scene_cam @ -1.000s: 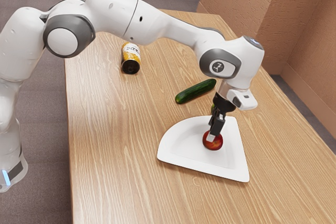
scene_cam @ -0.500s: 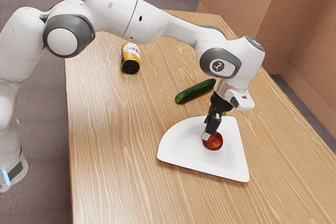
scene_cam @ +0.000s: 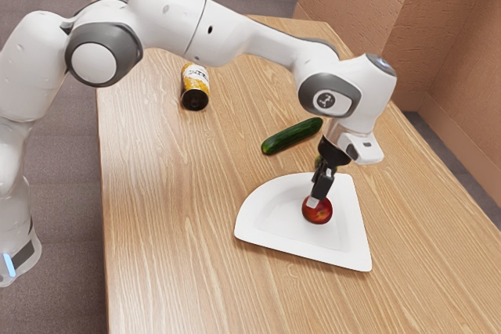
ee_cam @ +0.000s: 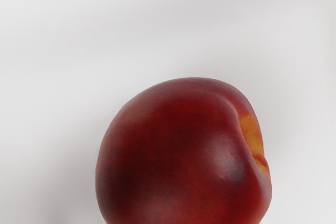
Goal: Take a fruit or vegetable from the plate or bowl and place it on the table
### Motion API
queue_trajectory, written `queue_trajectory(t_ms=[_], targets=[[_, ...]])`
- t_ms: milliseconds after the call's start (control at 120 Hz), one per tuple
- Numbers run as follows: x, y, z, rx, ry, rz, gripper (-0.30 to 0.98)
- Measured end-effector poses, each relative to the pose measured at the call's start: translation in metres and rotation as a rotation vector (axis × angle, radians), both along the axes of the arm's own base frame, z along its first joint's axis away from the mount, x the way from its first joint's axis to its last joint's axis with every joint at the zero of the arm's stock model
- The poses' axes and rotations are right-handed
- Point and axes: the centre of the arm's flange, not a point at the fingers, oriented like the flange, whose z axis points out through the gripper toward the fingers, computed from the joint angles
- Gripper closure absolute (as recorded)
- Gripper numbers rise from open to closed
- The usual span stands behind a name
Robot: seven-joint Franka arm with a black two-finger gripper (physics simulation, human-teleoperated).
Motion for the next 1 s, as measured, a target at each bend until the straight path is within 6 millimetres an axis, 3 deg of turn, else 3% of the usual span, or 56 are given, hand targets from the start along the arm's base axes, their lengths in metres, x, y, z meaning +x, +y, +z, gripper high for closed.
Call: queue_trajectory(t_ms=[642, 1000], targets=[[0.008, -0.01, -0.031, -0.009, 0.001, -0.029, 0.0], [0.007, -0.012, -0.037, -0.014, 0.001, -0.032, 0.0]])
